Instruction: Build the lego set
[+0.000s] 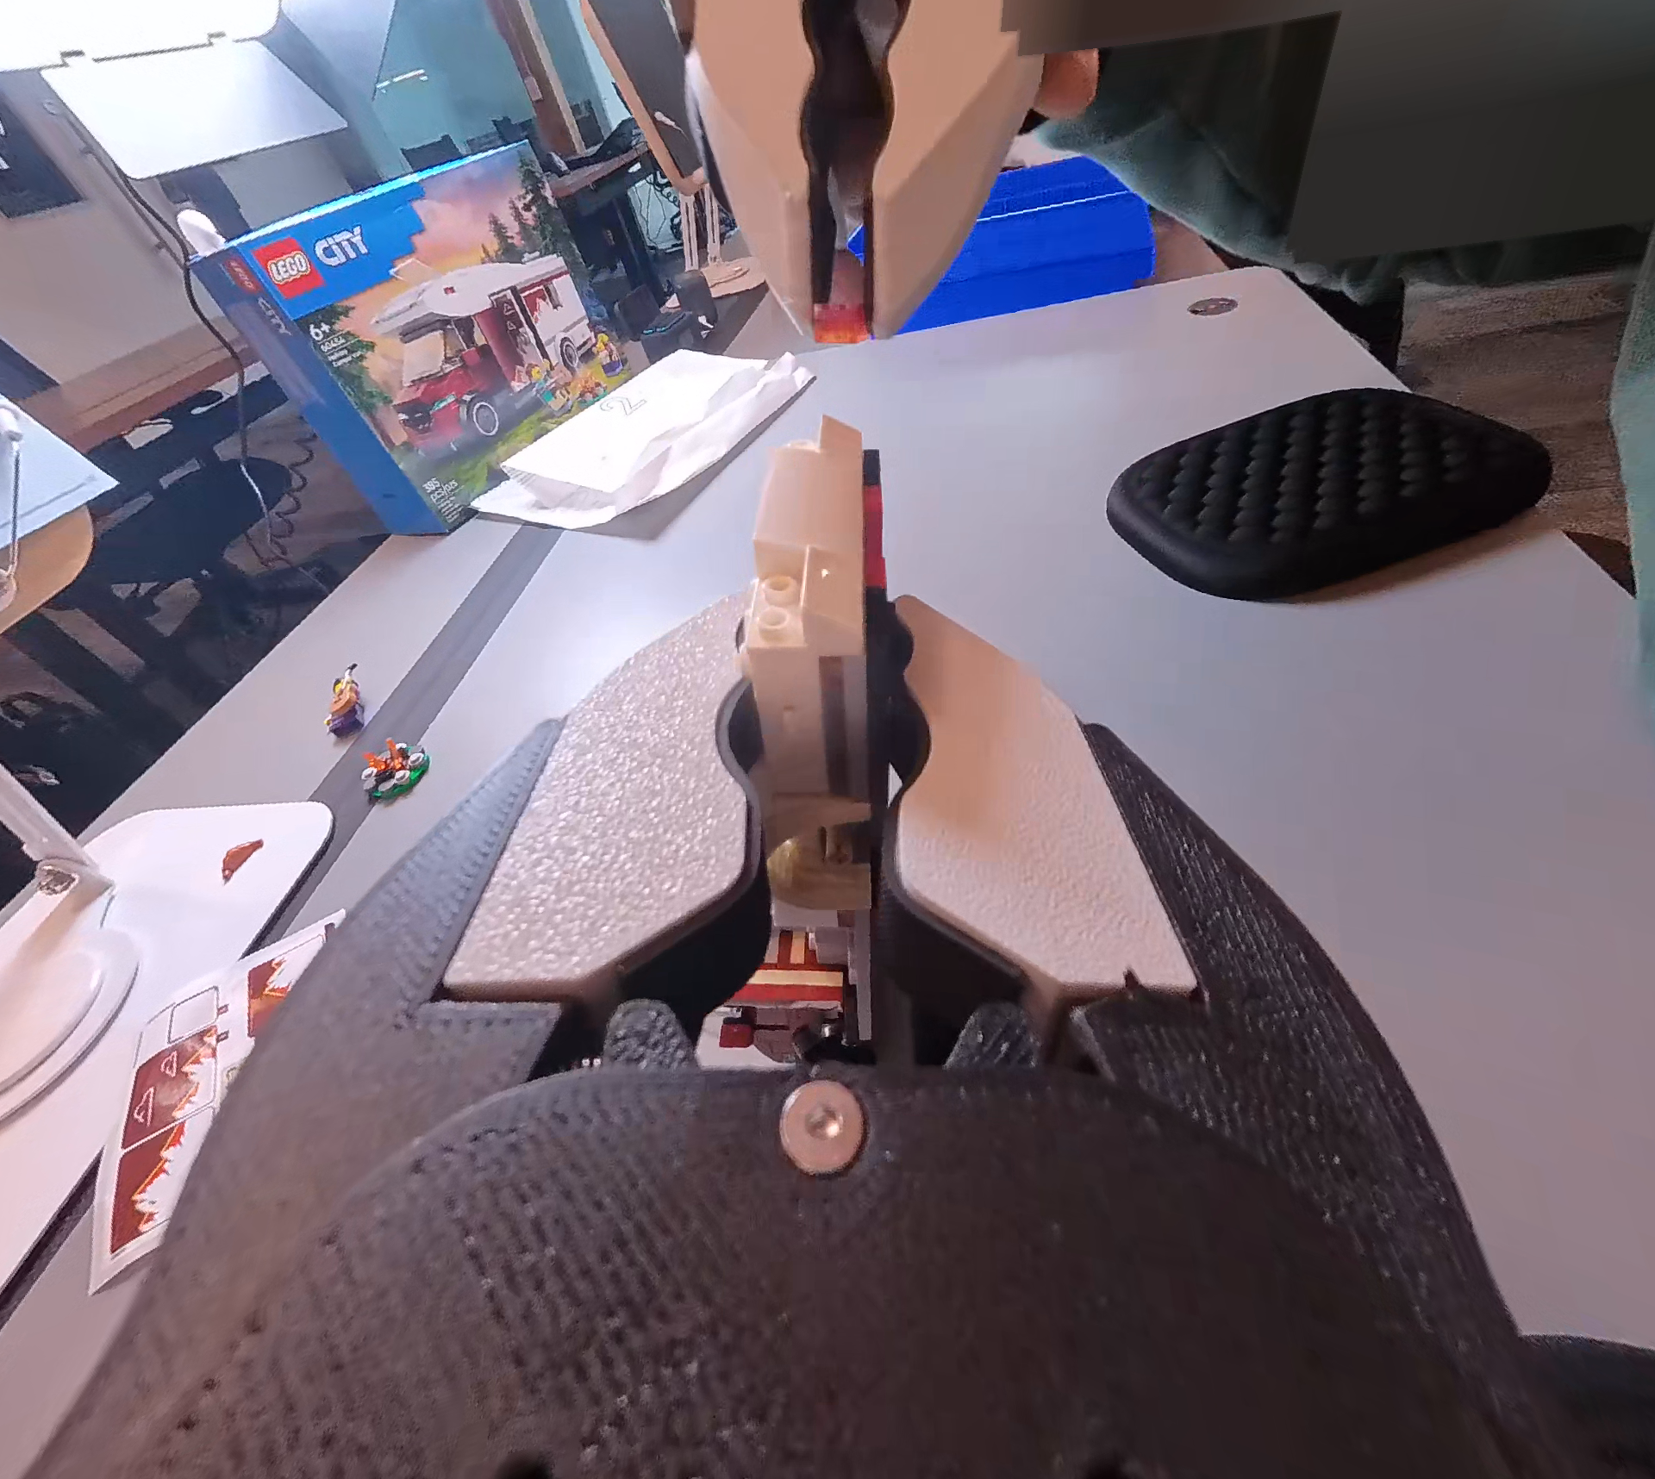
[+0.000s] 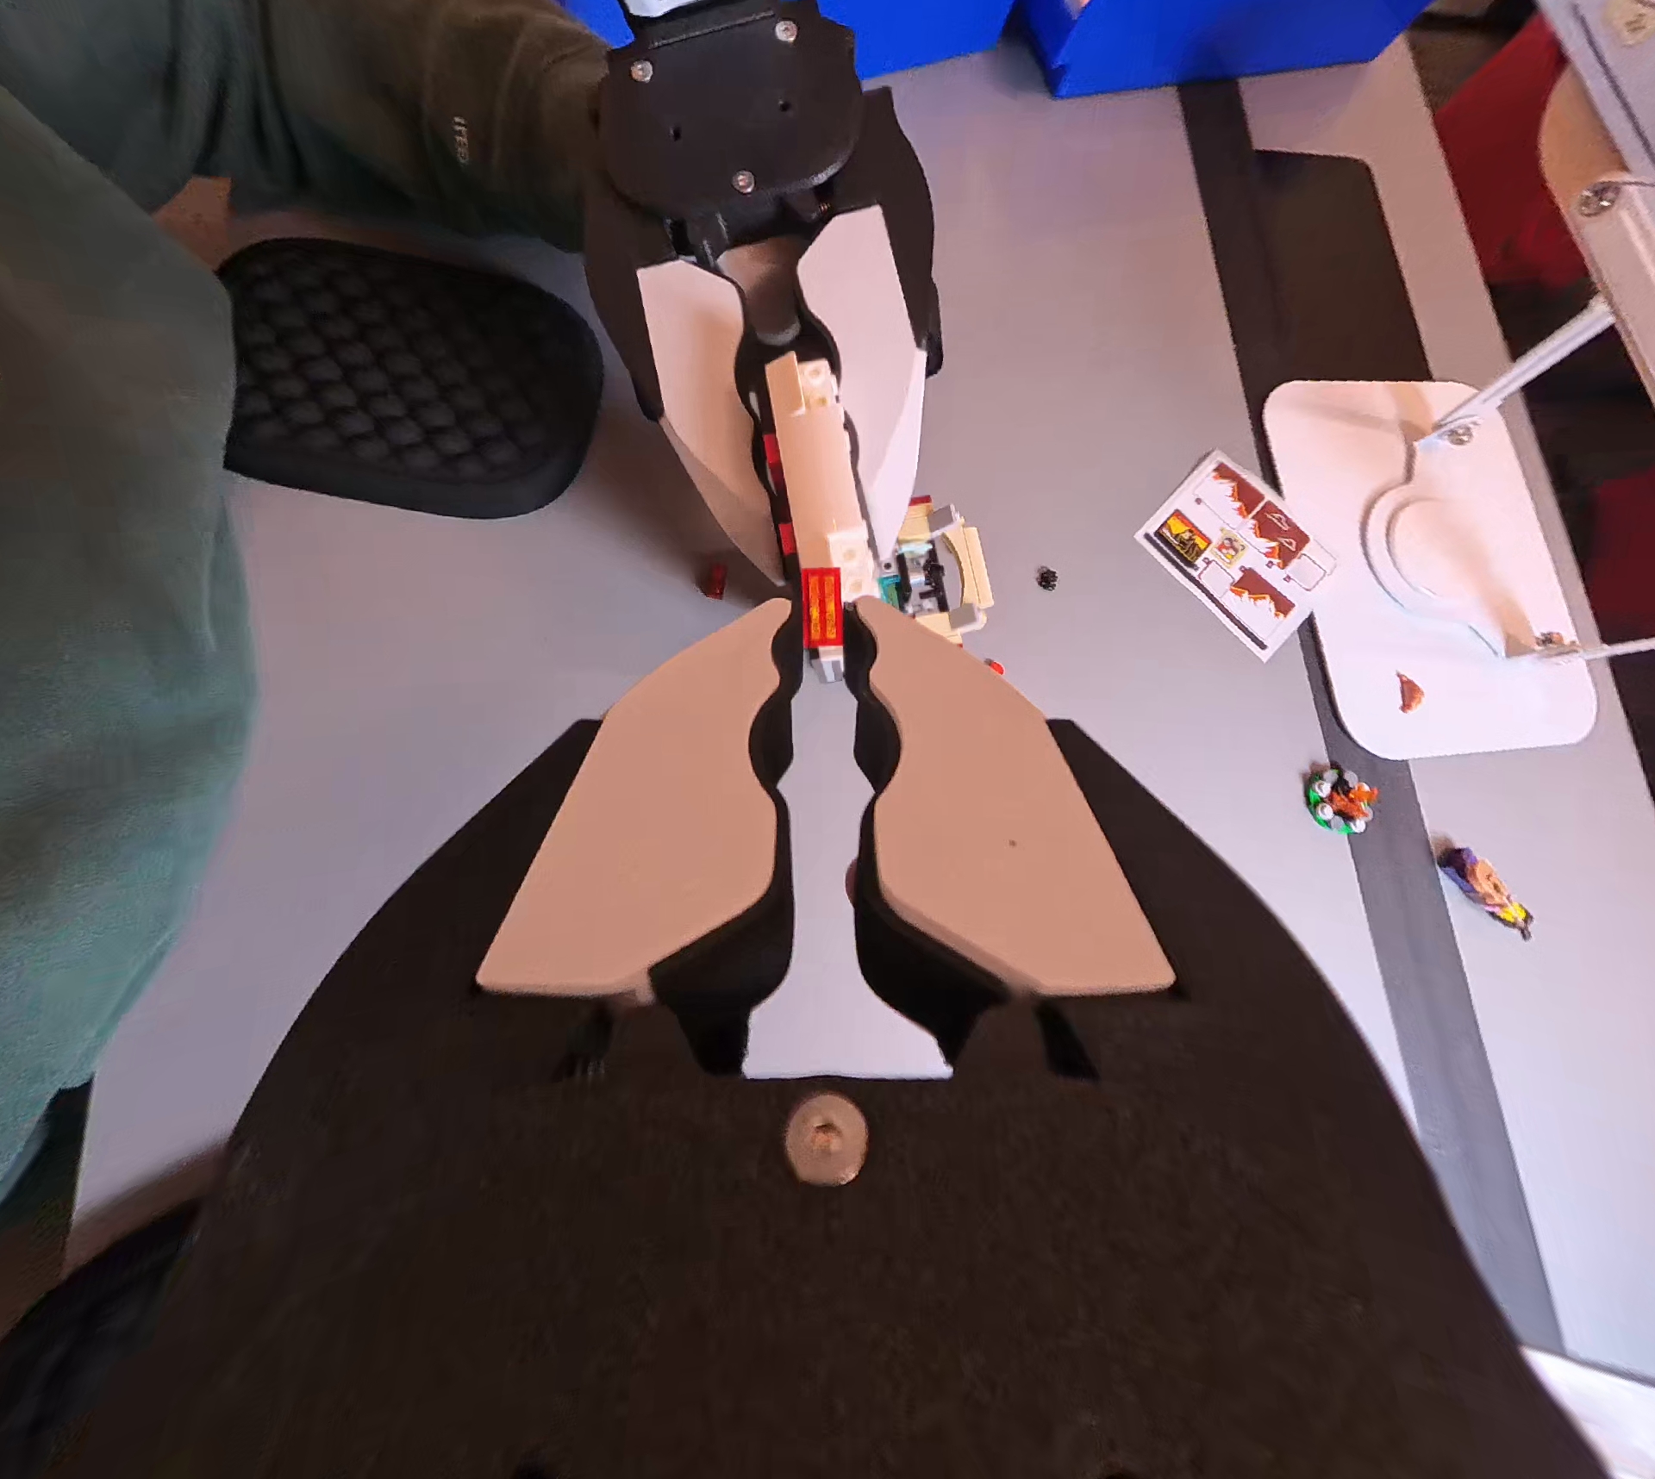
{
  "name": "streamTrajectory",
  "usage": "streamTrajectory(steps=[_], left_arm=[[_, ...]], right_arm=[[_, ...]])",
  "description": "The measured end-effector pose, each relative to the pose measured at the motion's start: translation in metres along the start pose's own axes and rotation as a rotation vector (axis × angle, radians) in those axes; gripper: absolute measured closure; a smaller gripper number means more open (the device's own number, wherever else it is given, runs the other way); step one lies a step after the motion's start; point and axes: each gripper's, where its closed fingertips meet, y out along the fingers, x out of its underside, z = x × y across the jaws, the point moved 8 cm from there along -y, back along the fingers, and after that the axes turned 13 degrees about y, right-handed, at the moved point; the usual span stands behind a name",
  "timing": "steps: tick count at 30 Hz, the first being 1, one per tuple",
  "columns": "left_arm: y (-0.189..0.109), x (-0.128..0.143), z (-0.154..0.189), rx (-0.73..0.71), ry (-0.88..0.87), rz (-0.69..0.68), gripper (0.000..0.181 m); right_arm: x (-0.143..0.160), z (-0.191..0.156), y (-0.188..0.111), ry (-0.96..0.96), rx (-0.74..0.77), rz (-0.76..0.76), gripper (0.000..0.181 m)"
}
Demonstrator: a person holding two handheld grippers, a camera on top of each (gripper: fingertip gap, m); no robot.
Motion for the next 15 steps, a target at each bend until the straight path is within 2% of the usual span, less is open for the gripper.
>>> streamTrajectory(steps=[5,10,15], left_arm=[[0.0,0.0,0.0,0.006,-0.002,0.004,0.158],[-0.002,0.001,-0.001,0.011,-0.009,0.013,0.158],[-0.004,0.003,-0.001,0.018,-0.015,0.022,0.158]], right_arm=[[-0.018,0.006,0.01,-0.017,-0.043,-0.124,0.173],[-0.022,0.011,0.021,-0.01,-0.077,-0.24,0.173],[-0.026,0.012,0.026,-0.005,-0.09,-0.279,0.173]])
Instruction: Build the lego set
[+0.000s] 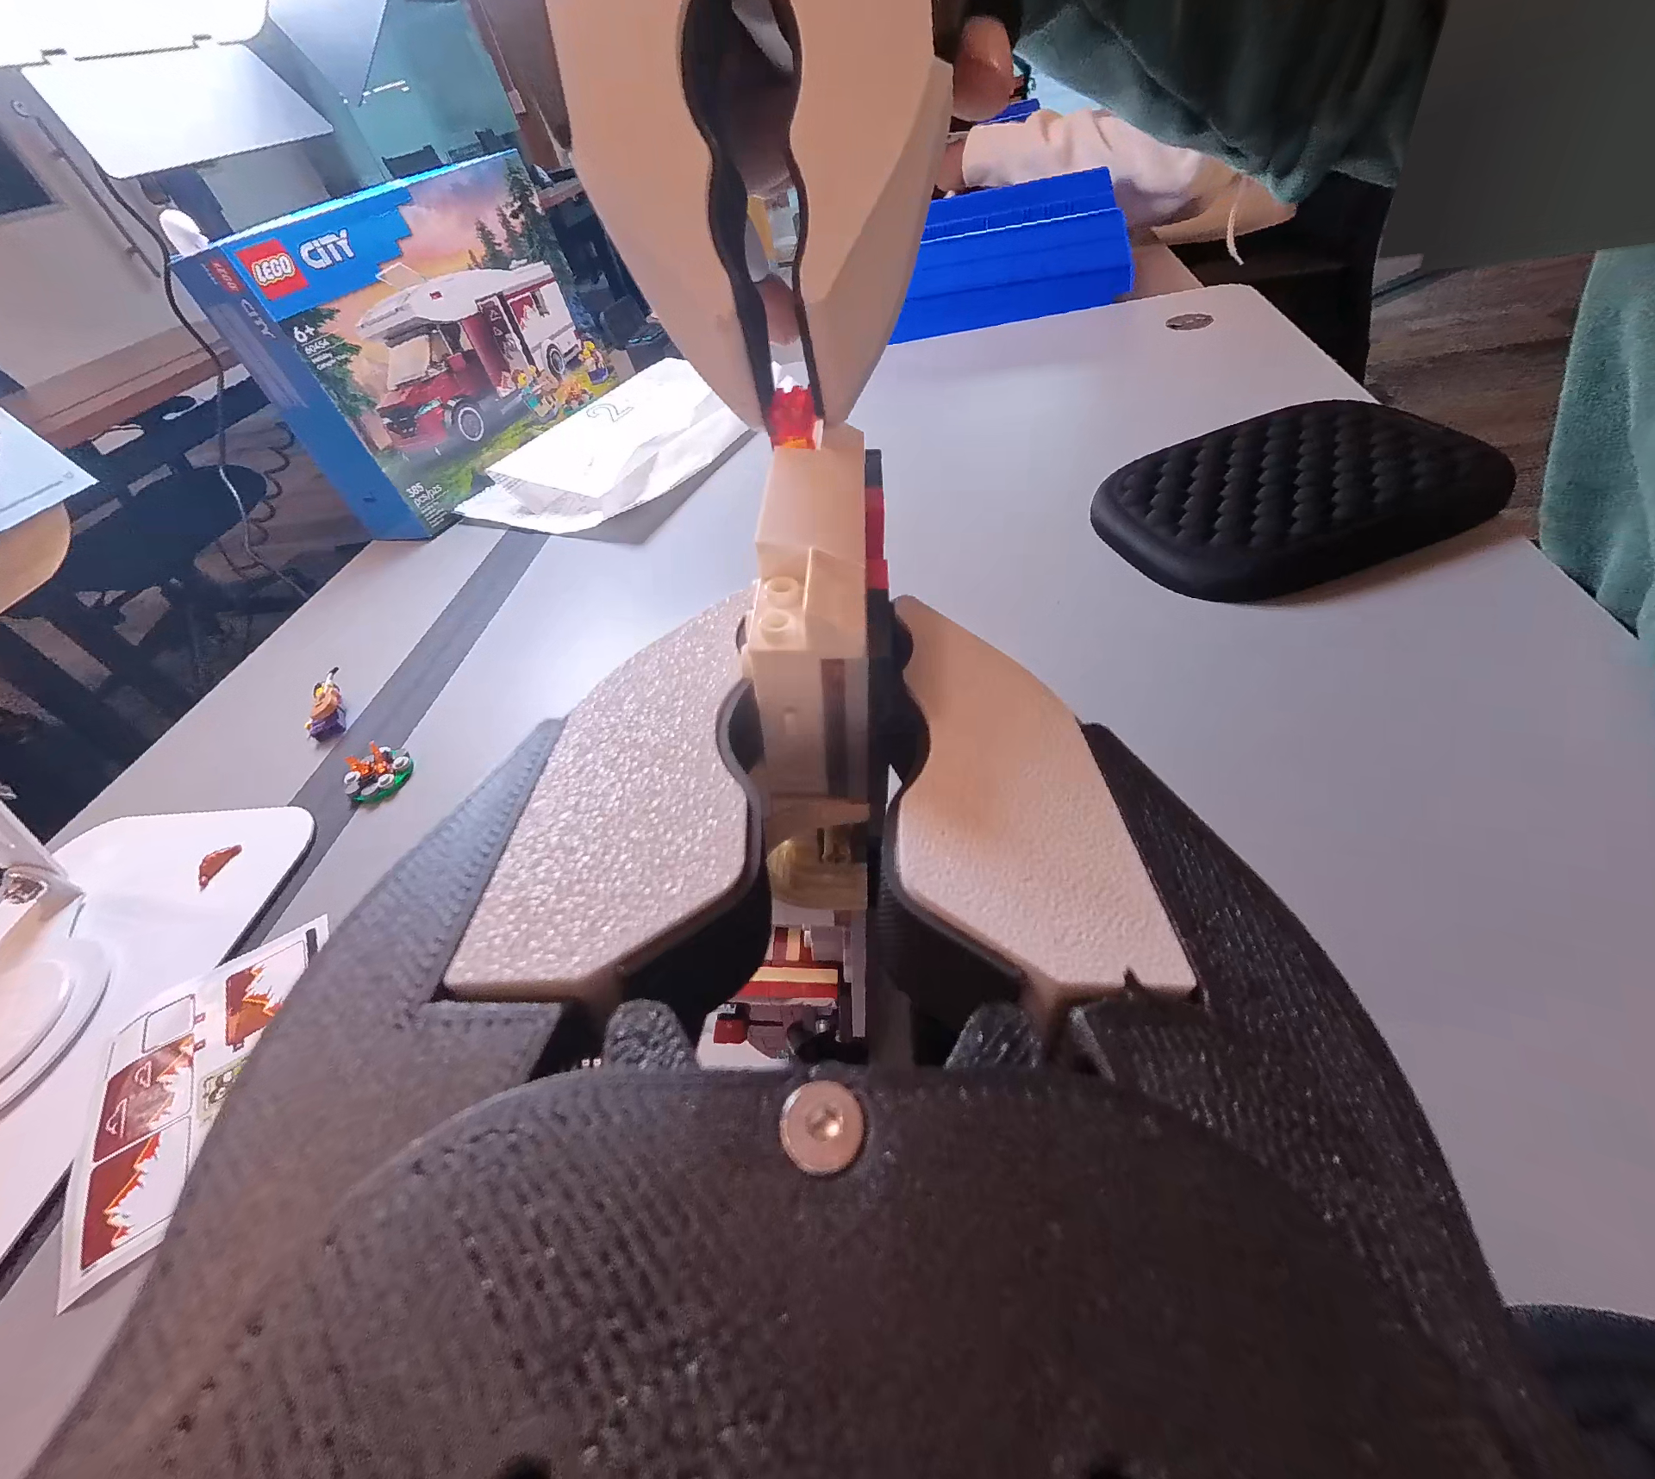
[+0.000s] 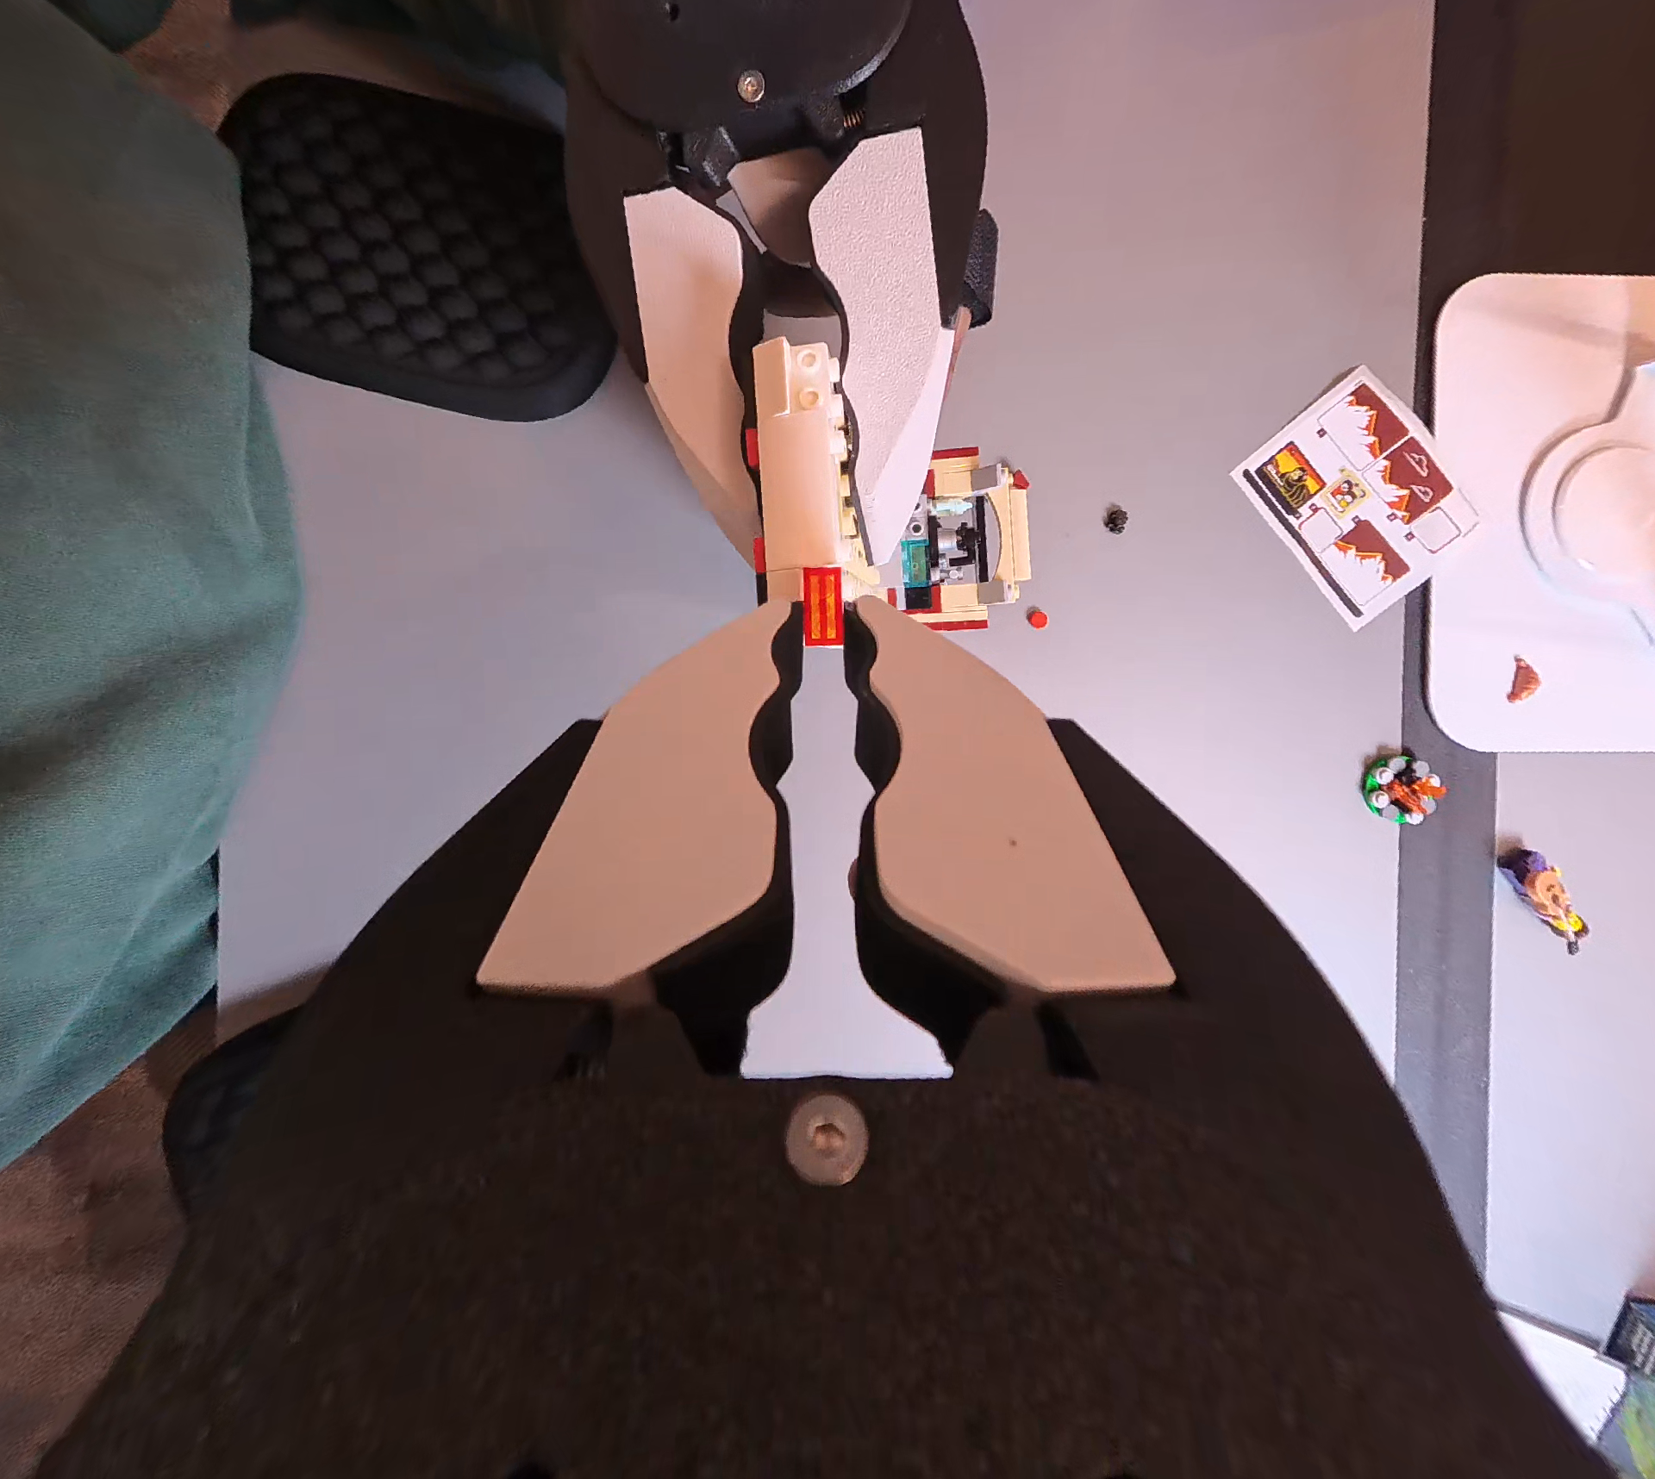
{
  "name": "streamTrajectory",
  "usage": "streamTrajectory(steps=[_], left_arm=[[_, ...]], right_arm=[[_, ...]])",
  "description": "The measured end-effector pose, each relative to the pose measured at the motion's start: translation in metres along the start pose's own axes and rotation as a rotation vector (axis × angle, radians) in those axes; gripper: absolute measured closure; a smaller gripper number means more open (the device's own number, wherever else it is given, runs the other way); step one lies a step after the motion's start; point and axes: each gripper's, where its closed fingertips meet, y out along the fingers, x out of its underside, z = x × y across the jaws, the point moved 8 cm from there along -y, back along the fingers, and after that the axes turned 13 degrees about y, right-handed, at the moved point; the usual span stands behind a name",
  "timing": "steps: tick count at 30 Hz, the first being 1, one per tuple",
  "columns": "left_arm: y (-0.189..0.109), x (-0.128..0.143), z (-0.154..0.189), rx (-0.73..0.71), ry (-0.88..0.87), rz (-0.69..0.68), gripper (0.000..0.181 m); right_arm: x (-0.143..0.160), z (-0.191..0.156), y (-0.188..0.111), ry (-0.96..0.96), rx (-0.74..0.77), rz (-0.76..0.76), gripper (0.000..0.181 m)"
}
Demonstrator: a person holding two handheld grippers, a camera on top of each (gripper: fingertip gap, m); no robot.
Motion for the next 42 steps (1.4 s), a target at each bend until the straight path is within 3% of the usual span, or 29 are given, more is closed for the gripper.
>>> streamTrajectory(steps=[16,22,24,28,30,42], left_arm=[[-0.001,0.001,-0.001,0.0,-0.007,0.005,0.158],[-0.002,0.001,-0.001,-0.001,-0.014,0.008,0.158],[-0.002,0.002,-0.003,-0.005,-0.026,0.009,0.158],[-0.002,0.005,-0.007,-0.004,-0.063,0.02,0.158],[-0.002,0.006,-0.009,-0.001,-0.072,0.025,0.158],[-0.002,0.008,-0.013,-0.006,-0.108,0.033,0.158]], right_arm=[[-0.003,0.006,0.004,0.021,-0.08,-0.047,0.168],[-0.001,0.003,-0.001,-0.039,-0.048,0.05,0.156],[0.004,-0.005,-0.003,-0.144,0.028,0.115,0.151],[0.015,-0.019,0.004,-0.427,0.395,0.224,0.146],[0.02,-0.024,0.011,-0.507,0.476,0.261,0.146],[0.025,-0.016,0.025,-0.518,0.547,0.291,0.157]])
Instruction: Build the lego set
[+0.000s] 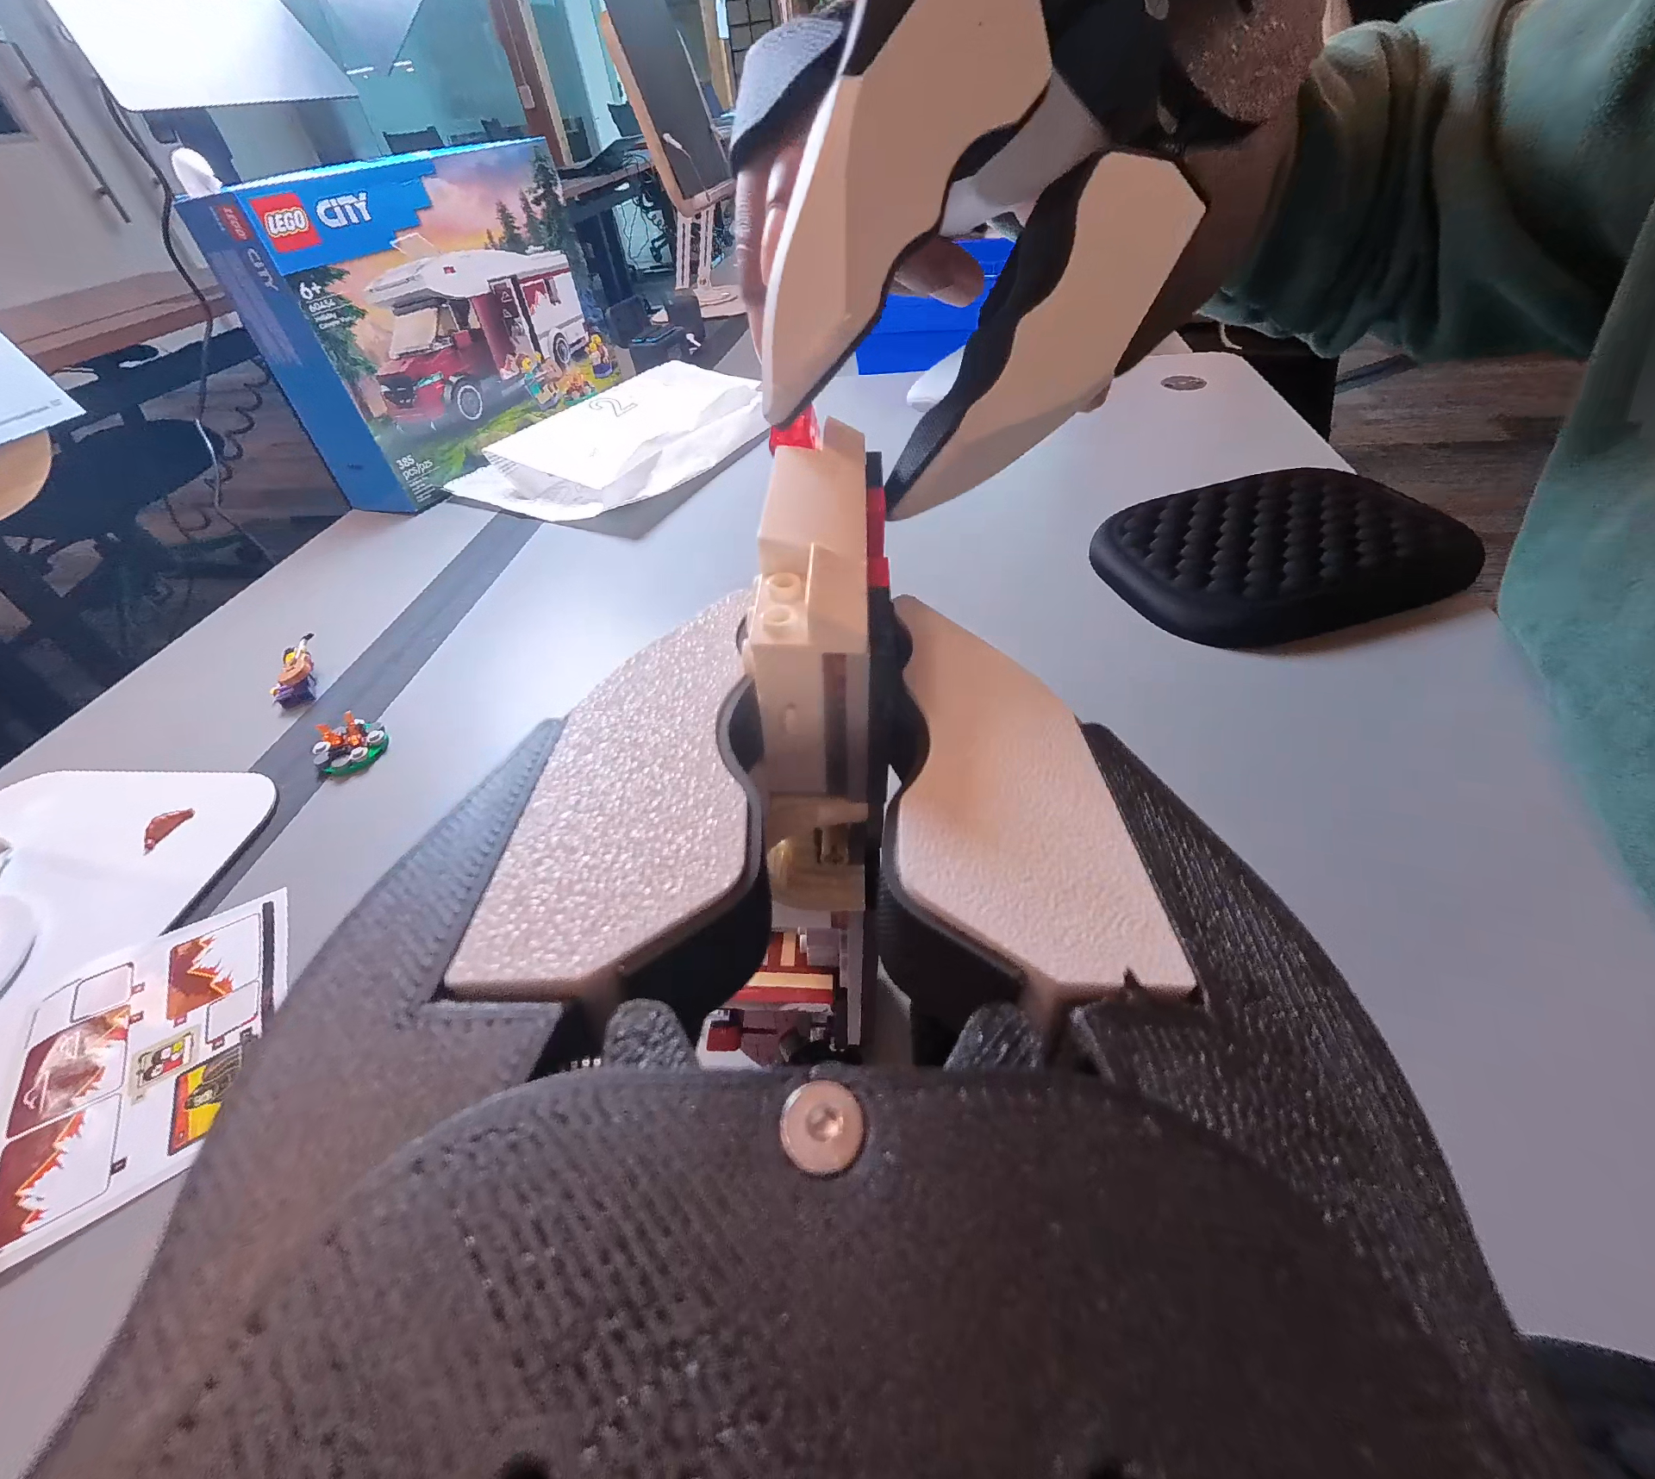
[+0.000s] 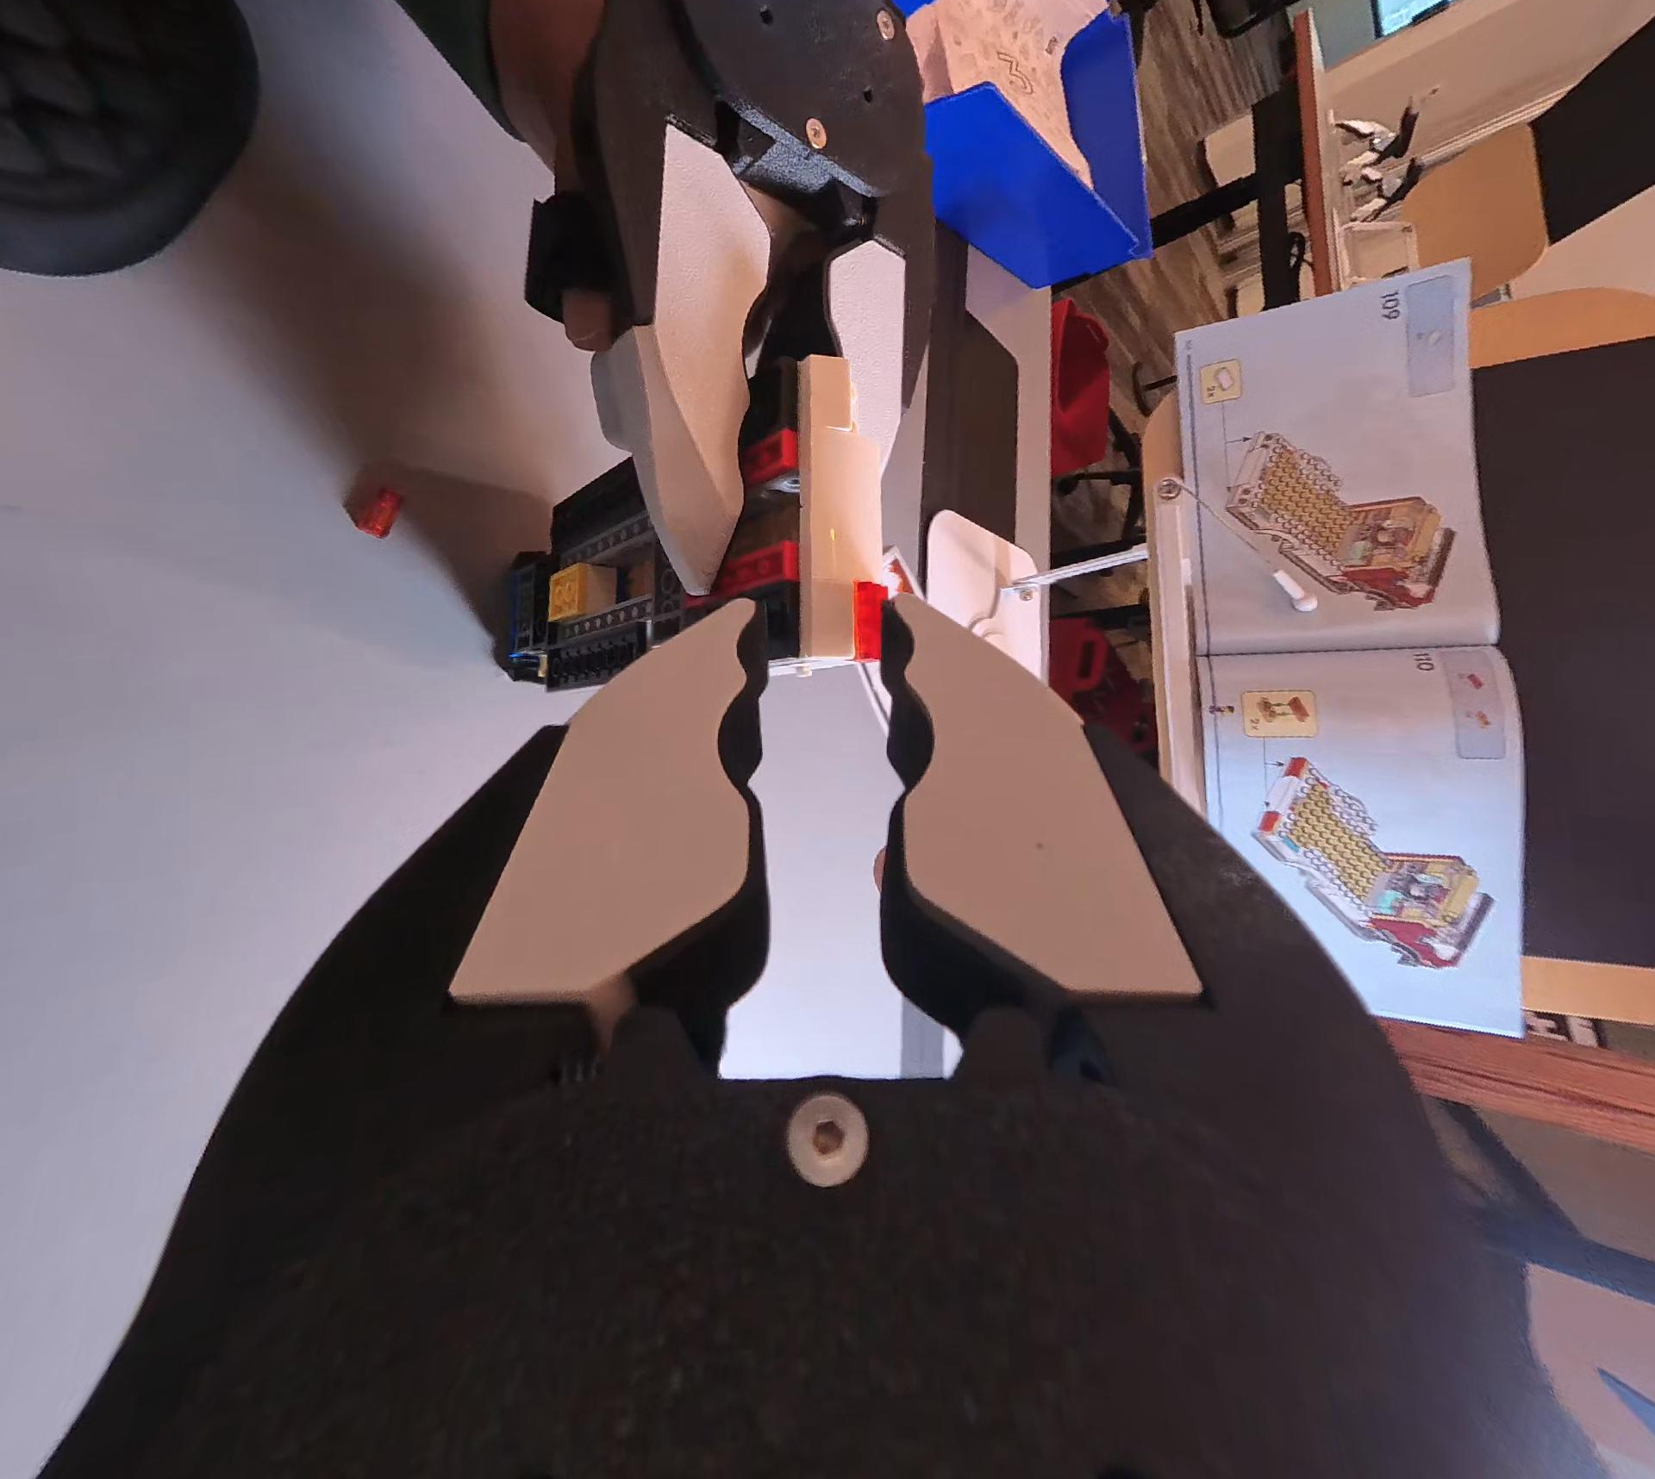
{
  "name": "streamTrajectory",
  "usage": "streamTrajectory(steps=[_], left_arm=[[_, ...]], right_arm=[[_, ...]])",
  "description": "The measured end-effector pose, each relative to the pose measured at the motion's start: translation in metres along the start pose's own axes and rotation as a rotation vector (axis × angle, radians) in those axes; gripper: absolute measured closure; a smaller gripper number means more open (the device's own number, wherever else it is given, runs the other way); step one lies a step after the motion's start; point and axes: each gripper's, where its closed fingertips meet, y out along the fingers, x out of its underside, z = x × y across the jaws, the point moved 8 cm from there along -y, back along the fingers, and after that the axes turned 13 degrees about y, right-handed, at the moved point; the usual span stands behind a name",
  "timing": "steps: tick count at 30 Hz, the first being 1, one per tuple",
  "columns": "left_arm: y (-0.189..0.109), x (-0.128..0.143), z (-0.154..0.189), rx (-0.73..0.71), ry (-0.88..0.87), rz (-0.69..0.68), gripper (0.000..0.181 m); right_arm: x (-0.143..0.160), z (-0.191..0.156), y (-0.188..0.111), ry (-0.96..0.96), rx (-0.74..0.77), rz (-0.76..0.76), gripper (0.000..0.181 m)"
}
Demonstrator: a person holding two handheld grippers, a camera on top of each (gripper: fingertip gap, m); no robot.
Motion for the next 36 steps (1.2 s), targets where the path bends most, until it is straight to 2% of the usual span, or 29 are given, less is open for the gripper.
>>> streamTrajectory(steps=[6,18,36], left_arm=[[0.0001,0.0006,-0.0014,-0.007,-0.015,0.001,0.158],[0.0042,0.0019,-0.0038,-0.063,-0.063,0.023,0.155],[0.005,0.0027,-0.0046,-0.047,-0.077,0.036,0.157]], right_arm=[[0.0008,-0.0048,0.0004,-0.069,0.076,0.007,0.159],[-0.0024,0.0001,0.004,-0.031,0.054,-0.038,0.159],[-0.007,0.0021,0.0043,-0.037,0.012,-0.097,0.161]])
